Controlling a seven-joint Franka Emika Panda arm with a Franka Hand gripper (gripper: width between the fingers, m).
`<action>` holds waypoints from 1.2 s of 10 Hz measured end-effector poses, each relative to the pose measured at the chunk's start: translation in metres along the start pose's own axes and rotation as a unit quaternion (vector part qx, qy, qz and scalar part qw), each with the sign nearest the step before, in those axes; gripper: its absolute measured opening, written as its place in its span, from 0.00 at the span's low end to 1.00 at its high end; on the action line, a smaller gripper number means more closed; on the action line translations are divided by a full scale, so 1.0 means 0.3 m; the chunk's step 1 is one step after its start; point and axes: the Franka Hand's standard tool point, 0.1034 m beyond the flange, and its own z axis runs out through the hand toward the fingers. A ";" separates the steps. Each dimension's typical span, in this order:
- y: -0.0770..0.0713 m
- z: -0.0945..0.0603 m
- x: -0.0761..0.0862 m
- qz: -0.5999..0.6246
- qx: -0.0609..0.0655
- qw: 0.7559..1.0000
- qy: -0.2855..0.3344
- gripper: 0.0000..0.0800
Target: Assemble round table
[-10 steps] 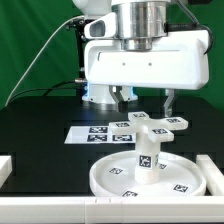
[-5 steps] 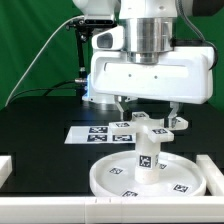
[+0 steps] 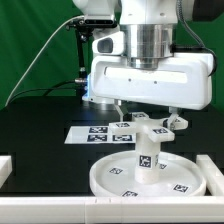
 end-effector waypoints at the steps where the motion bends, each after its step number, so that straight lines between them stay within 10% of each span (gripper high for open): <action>1: 0.000 0.000 0.001 0.008 0.000 1.000 0.000 0.65; 6: -0.016 0.001 -0.010 0.221 0.000 0.975 0.001 0.55; 12: -0.022 0.001 0.008 0.552 0.016 0.833 0.006 0.55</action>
Offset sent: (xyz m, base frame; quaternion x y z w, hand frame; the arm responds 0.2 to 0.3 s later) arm 0.0000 0.0000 0.0000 0.0000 0.0000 0.1938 0.9810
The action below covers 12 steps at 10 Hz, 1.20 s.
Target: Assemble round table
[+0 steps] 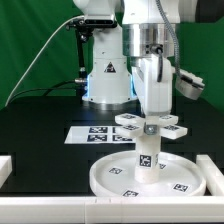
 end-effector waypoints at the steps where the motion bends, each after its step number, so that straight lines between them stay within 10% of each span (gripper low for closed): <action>1: -0.002 0.001 0.001 0.061 0.001 0.998 0.000 0.55; 6: 0.000 -0.001 0.000 0.194 0.004 0.981 -0.004 0.55; 8: 0.004 0.007 -0.004 0.192 0.003 0.981 -0.006 0.74; 12: -0.027 -0.080 0.021 -0.008 0.010 1.000 -0.025 0.81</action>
Offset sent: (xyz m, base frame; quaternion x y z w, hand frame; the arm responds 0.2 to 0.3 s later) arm 0.0052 0.0050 -0.0067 0.0513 -0.0091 0.2178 0.9746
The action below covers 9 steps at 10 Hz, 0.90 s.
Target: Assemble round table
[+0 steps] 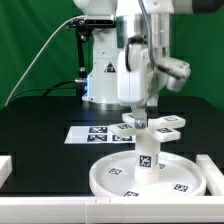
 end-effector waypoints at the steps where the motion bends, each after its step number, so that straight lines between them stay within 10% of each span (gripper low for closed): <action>1: -0.003 -0.018 -0.013 -0.059 -0.001 0.998 -0.003 0.81; 5: 0.004 -0.018 -0.022 -0.217 -0.006 0.976 0.007 0.81; 9: 0.015 -0.010 -0.044 -0.506 -0.013 0.862 0.007 0.81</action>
Offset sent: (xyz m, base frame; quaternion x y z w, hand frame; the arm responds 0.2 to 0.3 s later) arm 0.0000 0.0000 0.0000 0.0000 0.0000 -0.1296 0.9916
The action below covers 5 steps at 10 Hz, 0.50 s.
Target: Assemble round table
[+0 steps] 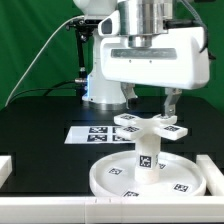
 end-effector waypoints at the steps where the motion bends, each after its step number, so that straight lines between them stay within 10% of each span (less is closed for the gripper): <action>1: -0.002 0.002 -0.004 -0.035 -0.003 0.999 0.001 0.81; 5: 0.012 0.001 0.010 -0.161 -0.011 0.987 0.004 0.81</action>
Offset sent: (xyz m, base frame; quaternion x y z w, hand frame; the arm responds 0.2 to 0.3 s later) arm 0.0000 0.0000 0.0000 0.0000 0.0000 -0.1938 0.9810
